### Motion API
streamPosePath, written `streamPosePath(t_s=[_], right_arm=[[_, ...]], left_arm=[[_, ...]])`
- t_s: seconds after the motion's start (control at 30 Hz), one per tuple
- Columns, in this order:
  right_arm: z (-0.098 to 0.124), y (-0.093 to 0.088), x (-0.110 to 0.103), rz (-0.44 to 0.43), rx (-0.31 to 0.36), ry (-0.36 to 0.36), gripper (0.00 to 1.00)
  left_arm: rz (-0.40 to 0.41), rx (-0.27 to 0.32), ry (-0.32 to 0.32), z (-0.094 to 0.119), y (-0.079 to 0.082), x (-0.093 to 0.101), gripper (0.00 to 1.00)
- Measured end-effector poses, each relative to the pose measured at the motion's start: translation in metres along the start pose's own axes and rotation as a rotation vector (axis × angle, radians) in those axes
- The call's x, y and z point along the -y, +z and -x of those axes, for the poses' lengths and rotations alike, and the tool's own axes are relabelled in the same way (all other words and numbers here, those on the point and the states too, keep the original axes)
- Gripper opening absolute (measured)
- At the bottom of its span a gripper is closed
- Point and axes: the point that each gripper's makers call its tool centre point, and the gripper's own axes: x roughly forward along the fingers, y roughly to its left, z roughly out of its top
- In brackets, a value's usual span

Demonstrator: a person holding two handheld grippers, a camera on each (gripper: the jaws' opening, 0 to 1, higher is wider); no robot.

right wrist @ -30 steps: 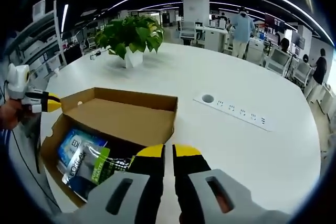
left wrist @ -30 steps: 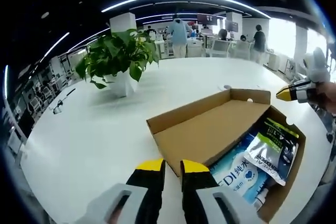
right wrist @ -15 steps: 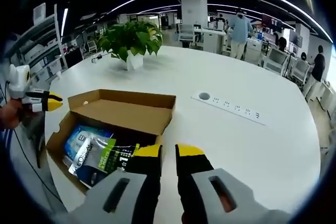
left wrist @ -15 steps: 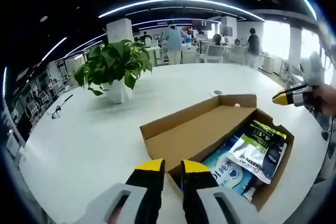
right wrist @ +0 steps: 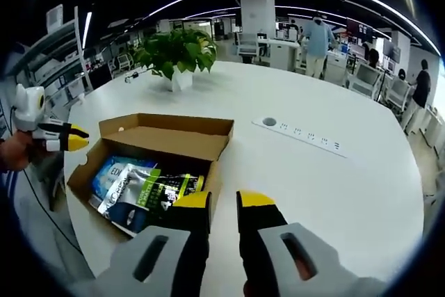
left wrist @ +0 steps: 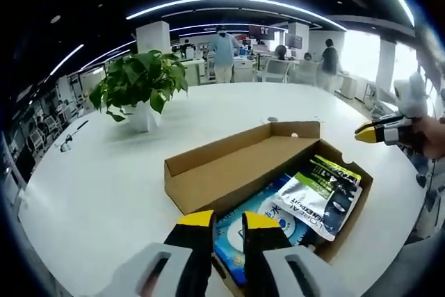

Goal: Operate the shoe box by opening the lid, removing the specified soft item, and placing it in the target area until the item is outside and the box remains undamaged.

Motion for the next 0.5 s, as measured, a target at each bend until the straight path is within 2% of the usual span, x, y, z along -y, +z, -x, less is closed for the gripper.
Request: streamPosePath(t_s=[0.3,0.5], right_arm=[[0.011,-0.011,-0.011,0.011,0.008,0.024,0.18],[0.017,-0.022,-0.018,0.020,-0.002,0.026,0.19]], left_arm=[[0.032,-0.041,-0.080,-0.004,-0.014,0.030,0.20],[0.117,-0.089,-0.154,-0.008,-0.024,0.051,0.22]])
